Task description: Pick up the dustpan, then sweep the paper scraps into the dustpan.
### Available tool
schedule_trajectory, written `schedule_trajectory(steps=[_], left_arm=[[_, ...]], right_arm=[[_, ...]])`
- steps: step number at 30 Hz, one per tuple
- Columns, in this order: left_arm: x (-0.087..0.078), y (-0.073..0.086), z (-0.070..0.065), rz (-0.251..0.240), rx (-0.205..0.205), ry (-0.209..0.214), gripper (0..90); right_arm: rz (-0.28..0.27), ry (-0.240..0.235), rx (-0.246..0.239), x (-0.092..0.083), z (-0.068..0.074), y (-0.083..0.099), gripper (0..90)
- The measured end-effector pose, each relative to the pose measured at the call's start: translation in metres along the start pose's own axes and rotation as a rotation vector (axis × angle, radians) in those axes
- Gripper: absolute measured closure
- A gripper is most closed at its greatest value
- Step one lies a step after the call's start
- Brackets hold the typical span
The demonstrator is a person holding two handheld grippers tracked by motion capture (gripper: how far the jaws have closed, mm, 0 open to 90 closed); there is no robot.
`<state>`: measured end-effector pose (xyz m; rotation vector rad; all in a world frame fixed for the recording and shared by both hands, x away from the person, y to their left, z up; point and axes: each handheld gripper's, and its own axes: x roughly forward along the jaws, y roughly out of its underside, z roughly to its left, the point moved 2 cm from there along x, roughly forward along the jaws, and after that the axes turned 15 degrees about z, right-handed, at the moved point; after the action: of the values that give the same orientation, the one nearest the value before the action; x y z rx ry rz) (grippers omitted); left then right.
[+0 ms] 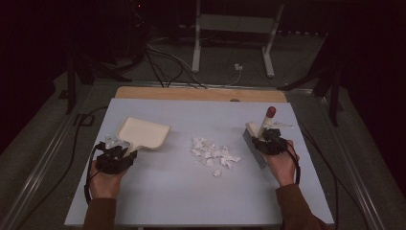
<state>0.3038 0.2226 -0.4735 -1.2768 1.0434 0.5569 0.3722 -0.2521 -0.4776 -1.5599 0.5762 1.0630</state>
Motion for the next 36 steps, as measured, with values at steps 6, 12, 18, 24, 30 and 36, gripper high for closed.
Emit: schedule_trajectory(steps=[6,12,18,24,30,36], left_arm=[[-0.001,-0.002,0.003,0.010,0.042,0.031,66.7],[0.000,-0.003,0.006,0.024,0.062,0.053,66.7],[0.000,-0.003,0.008,0.030,0.093,0.079,66.7],[0.000,-0.003,0.007,0.047,0.153,0.103,66.6],[0.001,-0.004,0.001,0.073,0.206,0.129,66.6],[0.003,-0.007,-0.007,0.108,0.301,0.137,66.6]], right_arm=[[0.000,0.000,0.002,0.000,0.000,0.000,67.1],[0.000,0.000,0.000,0.000,0.000,0.000,67.1],[-0.001,-0.001,0.001,0.000,0.000,0.000,67.1],[0.000,0.000,-0.003,0.000,0.001,0.000,67.1],[-0.002,-0.002,-0.001,0.000,0.000,0.000,67.1],[-0.002,0.001,-0.004,0.000,0.002,0.000,67.1]])
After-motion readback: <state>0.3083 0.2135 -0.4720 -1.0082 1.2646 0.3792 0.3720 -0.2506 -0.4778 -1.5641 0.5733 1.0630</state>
